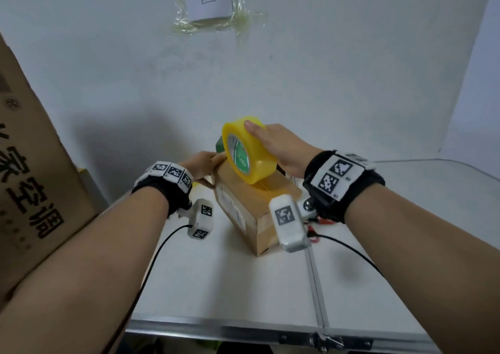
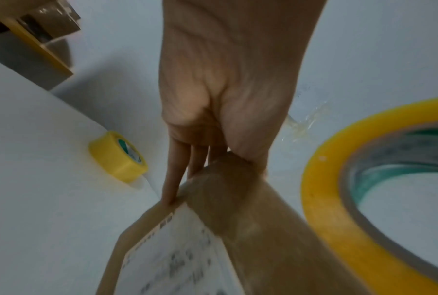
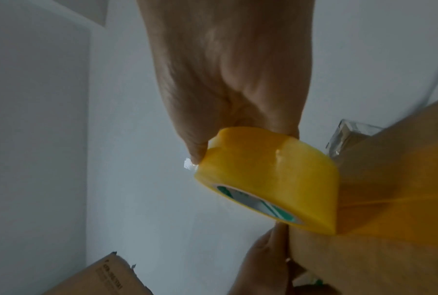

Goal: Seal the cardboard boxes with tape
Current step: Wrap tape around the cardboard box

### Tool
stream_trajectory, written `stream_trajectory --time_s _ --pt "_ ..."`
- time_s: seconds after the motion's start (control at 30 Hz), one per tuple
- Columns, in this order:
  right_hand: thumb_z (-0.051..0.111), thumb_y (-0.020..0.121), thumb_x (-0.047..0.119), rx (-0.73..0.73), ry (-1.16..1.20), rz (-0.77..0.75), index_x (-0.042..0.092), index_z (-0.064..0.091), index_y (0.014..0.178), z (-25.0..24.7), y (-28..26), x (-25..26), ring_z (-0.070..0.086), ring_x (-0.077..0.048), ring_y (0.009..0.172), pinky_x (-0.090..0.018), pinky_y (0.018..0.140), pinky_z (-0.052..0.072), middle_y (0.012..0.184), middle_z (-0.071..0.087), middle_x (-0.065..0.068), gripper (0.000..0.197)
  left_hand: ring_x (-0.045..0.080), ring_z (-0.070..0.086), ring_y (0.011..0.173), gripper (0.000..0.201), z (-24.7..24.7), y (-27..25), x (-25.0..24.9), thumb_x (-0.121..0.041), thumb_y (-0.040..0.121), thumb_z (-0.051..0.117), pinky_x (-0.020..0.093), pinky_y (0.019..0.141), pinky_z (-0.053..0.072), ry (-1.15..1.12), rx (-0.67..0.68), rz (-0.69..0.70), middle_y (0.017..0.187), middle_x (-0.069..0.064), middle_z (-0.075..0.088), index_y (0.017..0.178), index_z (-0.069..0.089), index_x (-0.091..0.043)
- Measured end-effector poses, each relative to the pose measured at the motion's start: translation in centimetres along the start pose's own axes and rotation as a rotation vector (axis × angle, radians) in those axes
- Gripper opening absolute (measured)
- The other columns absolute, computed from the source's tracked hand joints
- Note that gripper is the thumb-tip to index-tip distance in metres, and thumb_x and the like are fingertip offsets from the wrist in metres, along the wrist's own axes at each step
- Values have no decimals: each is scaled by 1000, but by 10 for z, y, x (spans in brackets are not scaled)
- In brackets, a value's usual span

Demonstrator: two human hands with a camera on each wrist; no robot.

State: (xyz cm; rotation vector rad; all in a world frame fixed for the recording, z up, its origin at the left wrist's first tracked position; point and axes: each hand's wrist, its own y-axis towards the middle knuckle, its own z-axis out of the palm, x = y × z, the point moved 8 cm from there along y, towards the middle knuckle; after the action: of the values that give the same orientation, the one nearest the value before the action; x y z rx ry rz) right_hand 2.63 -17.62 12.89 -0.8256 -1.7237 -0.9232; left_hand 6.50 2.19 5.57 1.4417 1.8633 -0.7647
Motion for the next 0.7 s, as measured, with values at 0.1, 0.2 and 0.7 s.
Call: stream_trajectory --time_s 0.1,0.2,0.7 --pt "52 94 57 -22 -2 80 -1 51 132 -2 19 -9 64 -34 109 -49 98 51 122 64 -18 70 31 53 122 35 -2 2 -4 -31 102 44 41 97 49 283 -170 147 134 10 56 133 55 -20" --pt "48 86 69 -57 -62 126 -1 50 136 -15 49 -36 58 -39 120 -52 104 46 131 59 -22 85 29 51 125 37 4 -17 -20 -23 101 47 34 103 37 626 -228 320 140 8 52 136 53 -14" --pt "53 98 41 -91 243 205 2 56 123 -12 21 -38 63 -32 108 -46 101 49 122 64 -20 46 28 60 101 119 84 -90 -46 -91 48 12 43 87 52 1002 88 418 121 9 58 120 53 -7"
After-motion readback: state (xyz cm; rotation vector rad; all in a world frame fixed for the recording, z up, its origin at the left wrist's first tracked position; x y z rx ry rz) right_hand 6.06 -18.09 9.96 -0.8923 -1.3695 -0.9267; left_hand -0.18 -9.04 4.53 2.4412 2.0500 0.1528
